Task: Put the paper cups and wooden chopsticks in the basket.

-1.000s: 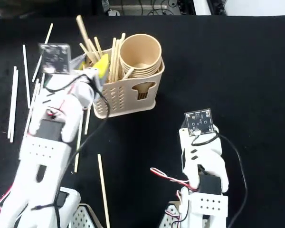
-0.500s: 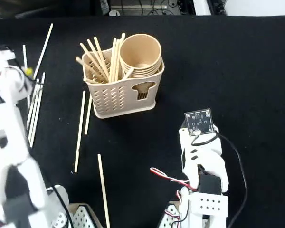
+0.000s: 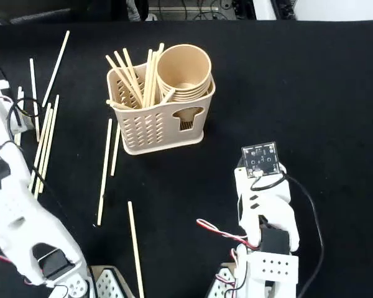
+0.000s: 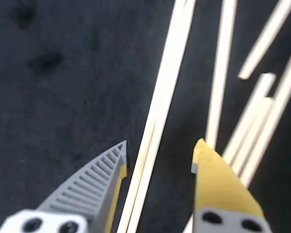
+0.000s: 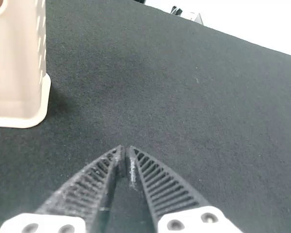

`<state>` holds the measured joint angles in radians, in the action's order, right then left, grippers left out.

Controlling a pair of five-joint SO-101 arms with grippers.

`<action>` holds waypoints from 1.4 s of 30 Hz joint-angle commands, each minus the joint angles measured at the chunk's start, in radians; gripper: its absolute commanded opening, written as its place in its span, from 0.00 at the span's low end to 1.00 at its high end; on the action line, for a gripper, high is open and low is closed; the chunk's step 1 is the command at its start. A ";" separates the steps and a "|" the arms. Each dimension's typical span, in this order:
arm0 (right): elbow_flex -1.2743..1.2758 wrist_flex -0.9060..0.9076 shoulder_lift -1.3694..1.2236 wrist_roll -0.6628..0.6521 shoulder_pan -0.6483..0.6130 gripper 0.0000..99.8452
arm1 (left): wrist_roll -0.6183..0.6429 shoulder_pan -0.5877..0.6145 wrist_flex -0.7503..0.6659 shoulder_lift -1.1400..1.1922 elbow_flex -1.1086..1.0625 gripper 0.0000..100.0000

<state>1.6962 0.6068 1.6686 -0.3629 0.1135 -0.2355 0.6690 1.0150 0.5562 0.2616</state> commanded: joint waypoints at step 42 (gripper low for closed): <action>-0.001 -0.017 0.008 -0.009 -0.012 0.01 | 0.137 -0.228 0.647 -0.420 0.375 0.03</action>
<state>1.6978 0.6068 1.6686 -0.3629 0.1135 -0.1036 0.4680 1.7545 0.4012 0.8293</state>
